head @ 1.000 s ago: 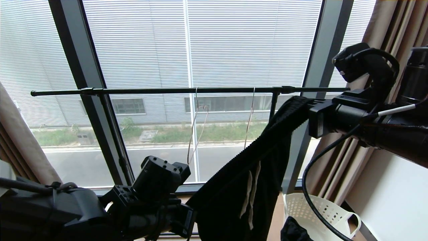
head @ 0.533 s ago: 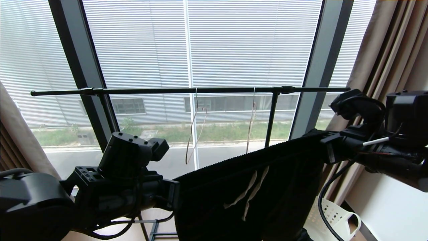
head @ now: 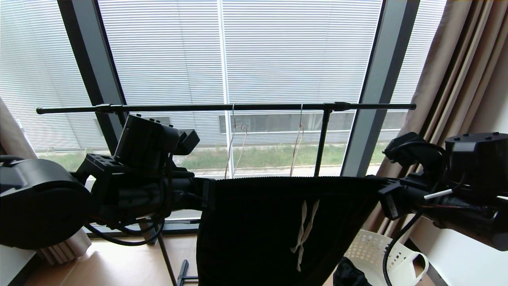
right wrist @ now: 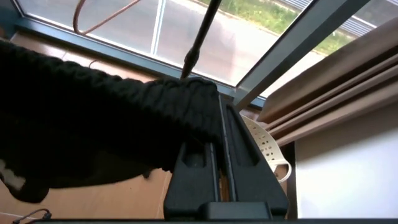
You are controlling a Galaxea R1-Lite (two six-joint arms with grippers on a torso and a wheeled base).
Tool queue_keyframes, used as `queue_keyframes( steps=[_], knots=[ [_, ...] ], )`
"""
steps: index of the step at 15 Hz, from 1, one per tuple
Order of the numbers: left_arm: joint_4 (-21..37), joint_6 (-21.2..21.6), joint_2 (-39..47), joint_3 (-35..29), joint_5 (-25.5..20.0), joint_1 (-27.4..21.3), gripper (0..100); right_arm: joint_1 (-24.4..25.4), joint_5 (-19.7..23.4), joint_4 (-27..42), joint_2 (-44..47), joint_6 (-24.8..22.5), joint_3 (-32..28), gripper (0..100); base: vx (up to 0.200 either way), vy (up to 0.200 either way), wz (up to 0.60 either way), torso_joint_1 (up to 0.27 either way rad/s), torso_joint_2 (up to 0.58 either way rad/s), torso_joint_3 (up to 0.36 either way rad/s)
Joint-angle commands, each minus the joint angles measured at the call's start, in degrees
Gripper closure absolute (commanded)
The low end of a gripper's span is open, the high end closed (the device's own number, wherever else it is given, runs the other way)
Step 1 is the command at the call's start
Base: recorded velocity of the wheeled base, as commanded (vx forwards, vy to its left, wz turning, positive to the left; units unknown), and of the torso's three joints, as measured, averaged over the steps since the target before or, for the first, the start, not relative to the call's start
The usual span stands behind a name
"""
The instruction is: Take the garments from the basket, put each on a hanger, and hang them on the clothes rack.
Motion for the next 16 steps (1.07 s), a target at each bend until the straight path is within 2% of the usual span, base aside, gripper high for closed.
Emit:
queue_keyframes(
  steps=[1,2,3,5,6,8,9,10,11,13,16],
  knots=[
    [1.4,0.0,2.2,-4.6,0.0,0.1,100,1.5,0.0,0.2,-3.2,-0.3,2.9,100,0.0,0.0,0.0,0.0,0.0,0.0],
    [4.7,0.0,4.4,-10.4,0.0,0.0,100,3.9,0.5,0.3,-6.7,-1.6,6.2,100,0.0,0.0,0.0,0.0,0.0,0.0],
    [5.9,0.0,5.1,-12.4,0.0,-0.1,100,5.0,0.6,0.3,-7.9,-2.2,7.5,100,0.0,0.0,0.0,0.0,0.0,0.0],
    [10.6,0.2,8.8,-21.3,0.0,-1.5,100,13.8,0.6,0.2,-13.0,-2.5,12.3,100,0.0,0.0,0.0,0.0,0.0,0.0],
    [11.8,0.5,9.6,-23.0,0.0,-1.8,100,16.0,0.6,0.2,-14.0,-2.5,13.1,100,0.0,0.0,0.0,0.0,0.0,0.0],
    [15.0,1.8,12.1,-29.8,0.0,-2.8,100,25.2,0.6,0.3,-15.0,-1.2,13.9,100,0.0,0.0,0.0,0.0,0.0,0.0],
    [15.1,1.8,12.4,-30.5,0.0,-2.8,100,26.5,0.6,0.3,-14.9,-1.0,13.8,100,0.0,0.0,0.0,0.0,0.0,0.0],
    [16.9,2.1,14.5,-36.5,-0.3,-3.2,100,33.2,0.6,2.0,-13.1,0.8,12.7,100,0.0,0.0,0.0,0.0,0.0,0.0],
    [19.1,2.1,15.6,-40.5,-1.9,-3.3,100,37.1,0.6,2.6,-10.6,3.4,10.5,100,0.0,0.0,0.0,0.0,0.0,0.0],
    [23.1,2.0,17.3,-46.3,-3.8,-4.5,100,41.9,0.6,2.6,-5.3,7.9,6.4,100,0.0,0.0,0.0,0.0,0.0,0.0],
    [24.2,2.1,18.8,-49.2,-3.9,-6.5,100,46.1,0.6,1.9,2.5,13.2,-0.6,100,0.0,0.0,0.0,0.0,0.0,0.0]
  ],
)
